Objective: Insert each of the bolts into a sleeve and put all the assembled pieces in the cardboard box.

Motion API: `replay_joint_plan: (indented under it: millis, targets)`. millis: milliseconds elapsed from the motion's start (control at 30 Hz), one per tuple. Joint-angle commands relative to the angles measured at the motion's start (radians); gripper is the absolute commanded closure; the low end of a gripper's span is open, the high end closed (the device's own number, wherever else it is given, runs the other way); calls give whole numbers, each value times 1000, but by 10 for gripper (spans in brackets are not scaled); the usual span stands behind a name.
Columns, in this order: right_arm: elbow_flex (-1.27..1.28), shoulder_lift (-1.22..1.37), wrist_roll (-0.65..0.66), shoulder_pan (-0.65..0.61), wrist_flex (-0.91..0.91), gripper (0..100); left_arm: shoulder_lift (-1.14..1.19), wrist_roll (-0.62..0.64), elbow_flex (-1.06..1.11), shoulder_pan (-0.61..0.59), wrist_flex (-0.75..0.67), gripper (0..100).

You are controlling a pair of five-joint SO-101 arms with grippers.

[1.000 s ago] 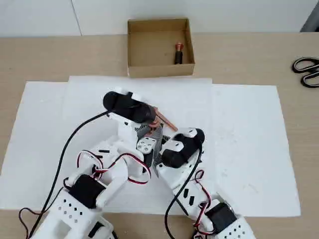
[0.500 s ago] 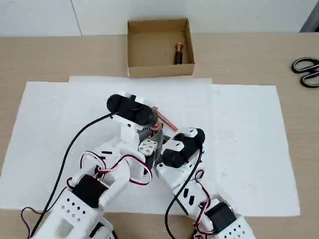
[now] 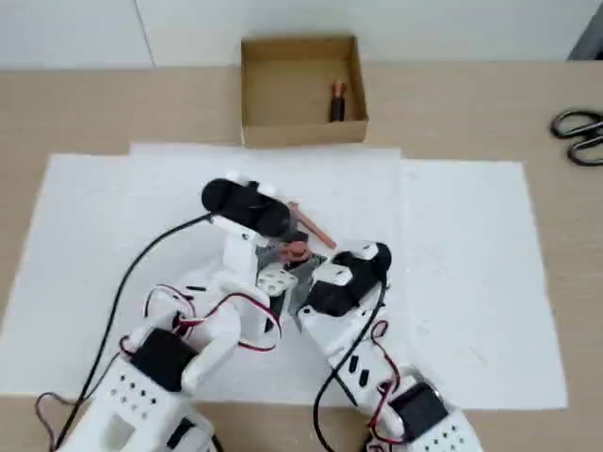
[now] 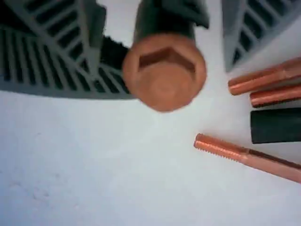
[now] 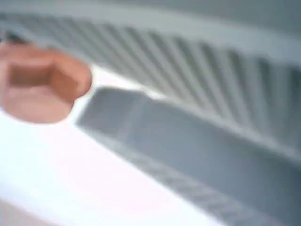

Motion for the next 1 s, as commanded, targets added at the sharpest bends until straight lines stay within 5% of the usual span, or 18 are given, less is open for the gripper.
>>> replay_joint_plan:
  millis: [0,233,433,600,733,967]
  targets:
    - [5,-16,-5,-1,-2,995,-12,-8,-116,-46,77,826]
    - [6,-16,-3,76,-2,995,-14,-26,-367,-299,287,826]
    - [-6,-16,55,237,-2,995,-14,-245,-409,-732,308,826]
    - [-117,-12,86,435,5,995,-12,-411,-341,-954,313,826]
    - [-281,2,143,530,7,995,-12,-427,-260,-1045,311,826]
    - [-678,337,150,696,7,995,-12,-428,-114,-1034,267,826]
